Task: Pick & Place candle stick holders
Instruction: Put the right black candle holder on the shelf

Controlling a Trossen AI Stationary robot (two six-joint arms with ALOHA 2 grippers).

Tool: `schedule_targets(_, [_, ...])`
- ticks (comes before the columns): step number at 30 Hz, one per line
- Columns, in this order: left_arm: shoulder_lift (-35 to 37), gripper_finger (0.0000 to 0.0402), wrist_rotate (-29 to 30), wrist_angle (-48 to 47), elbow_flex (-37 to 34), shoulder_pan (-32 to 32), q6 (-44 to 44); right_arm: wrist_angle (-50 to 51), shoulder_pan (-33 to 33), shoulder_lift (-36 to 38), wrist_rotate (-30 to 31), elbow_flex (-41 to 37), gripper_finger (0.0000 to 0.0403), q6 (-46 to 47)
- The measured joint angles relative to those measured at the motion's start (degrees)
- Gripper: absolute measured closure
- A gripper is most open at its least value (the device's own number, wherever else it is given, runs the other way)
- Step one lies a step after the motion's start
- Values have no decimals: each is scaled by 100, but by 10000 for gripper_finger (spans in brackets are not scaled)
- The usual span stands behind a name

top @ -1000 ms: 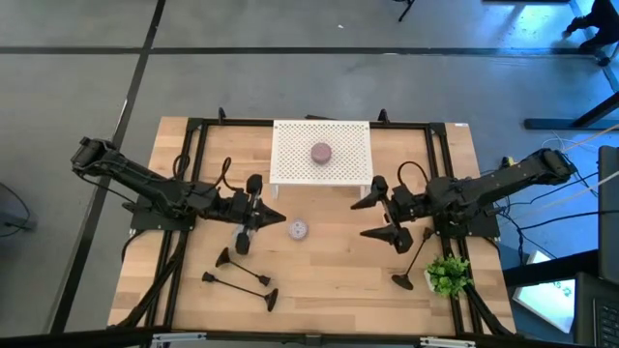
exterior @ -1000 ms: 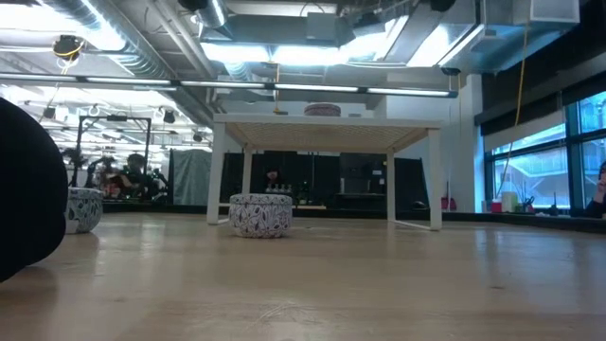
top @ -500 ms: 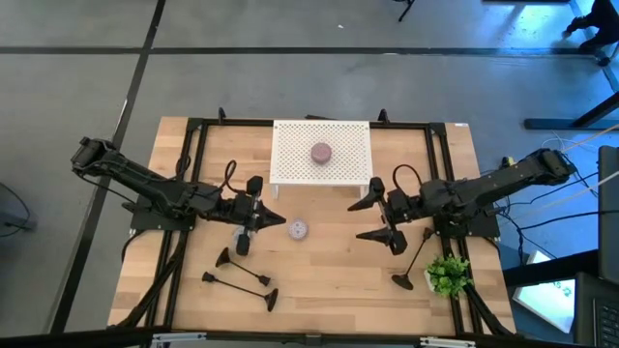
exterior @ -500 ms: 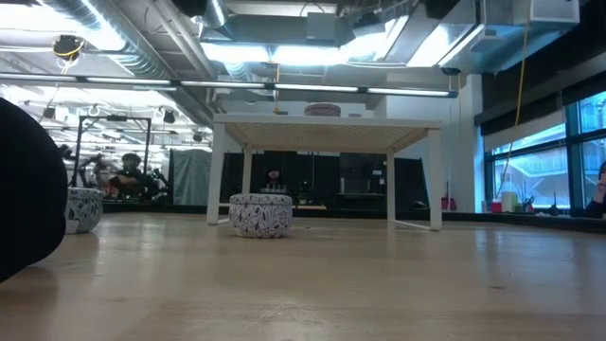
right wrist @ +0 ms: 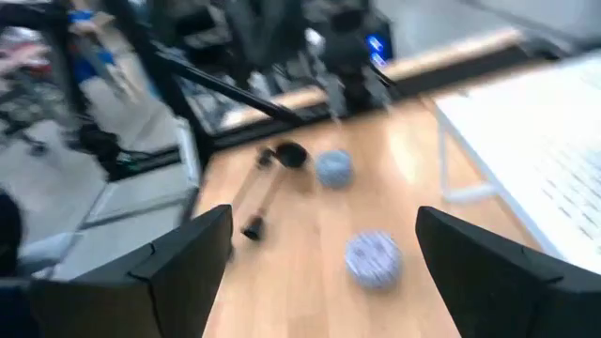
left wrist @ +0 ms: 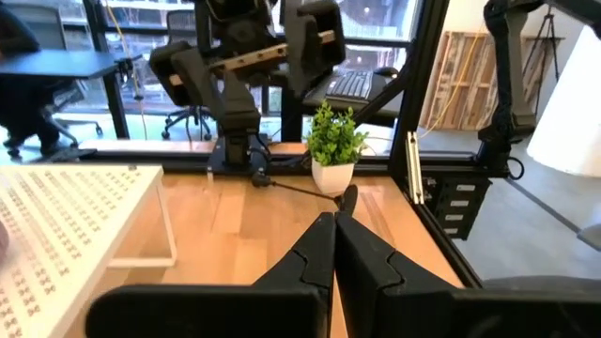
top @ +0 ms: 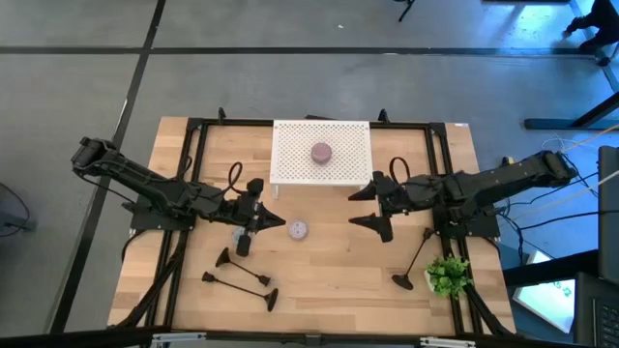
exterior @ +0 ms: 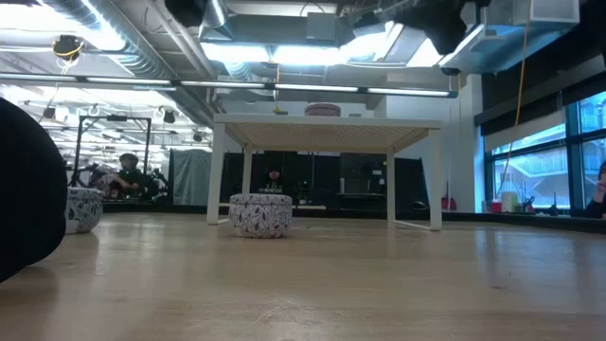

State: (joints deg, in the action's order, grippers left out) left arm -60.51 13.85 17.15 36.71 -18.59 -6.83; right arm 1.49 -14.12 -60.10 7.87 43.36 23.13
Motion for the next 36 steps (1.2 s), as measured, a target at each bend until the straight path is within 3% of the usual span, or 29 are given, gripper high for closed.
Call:
schedule_targets(7, [0,396,-5,-204,0,0,-103,131,34,-33,110,50,63,158])
schedule_targets(14, [-2,397,-471,-417,-2,-2,-204,90,34,-33,110,50,63,175])
schedule_targets(36, [-2,396,-455,-411,-2,0,-204,-52,34,-33,92,48,63,223])
